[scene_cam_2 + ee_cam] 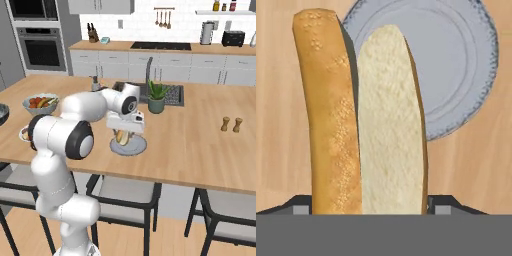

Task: Place one bun and one sausage from the bowl on each plate.

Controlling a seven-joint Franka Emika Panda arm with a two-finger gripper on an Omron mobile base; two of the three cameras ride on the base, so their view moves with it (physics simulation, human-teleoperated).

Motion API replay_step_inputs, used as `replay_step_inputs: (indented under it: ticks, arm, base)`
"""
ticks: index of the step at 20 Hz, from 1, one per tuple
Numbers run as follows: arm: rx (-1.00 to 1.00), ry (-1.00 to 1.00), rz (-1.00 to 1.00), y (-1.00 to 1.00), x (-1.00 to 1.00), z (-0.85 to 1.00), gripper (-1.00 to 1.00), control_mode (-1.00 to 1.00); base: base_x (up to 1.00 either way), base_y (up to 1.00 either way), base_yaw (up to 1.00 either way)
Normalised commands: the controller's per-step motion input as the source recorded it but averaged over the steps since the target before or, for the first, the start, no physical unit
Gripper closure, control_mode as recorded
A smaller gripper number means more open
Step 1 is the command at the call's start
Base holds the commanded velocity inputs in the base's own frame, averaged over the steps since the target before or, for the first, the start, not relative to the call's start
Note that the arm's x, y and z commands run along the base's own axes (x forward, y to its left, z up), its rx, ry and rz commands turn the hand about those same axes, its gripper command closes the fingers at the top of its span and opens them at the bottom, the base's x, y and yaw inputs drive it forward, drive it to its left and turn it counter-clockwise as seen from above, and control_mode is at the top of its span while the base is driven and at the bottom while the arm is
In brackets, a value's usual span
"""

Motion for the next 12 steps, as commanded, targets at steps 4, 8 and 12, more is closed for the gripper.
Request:
replay_step_inputs:
  ticks: [4, 8, 12]
  arm:
    - [0.0, 0.16, 0.12, -0.8, 0.98, -0.56, 1.0, -1.0]
    - [0.0, 0.12, 0.12, -0.62, 0.94, -0.52, 1.0, -1.0]
    - [0.0, -0.03, 0.06, -0.01, 0.62, -0.75, 1.0, -1.0]
  base:
    - [0.0, 0.0, 0.0]
    - [0.0, 0.0, 0.0]
    - [0.0, 0.0, 0.0]
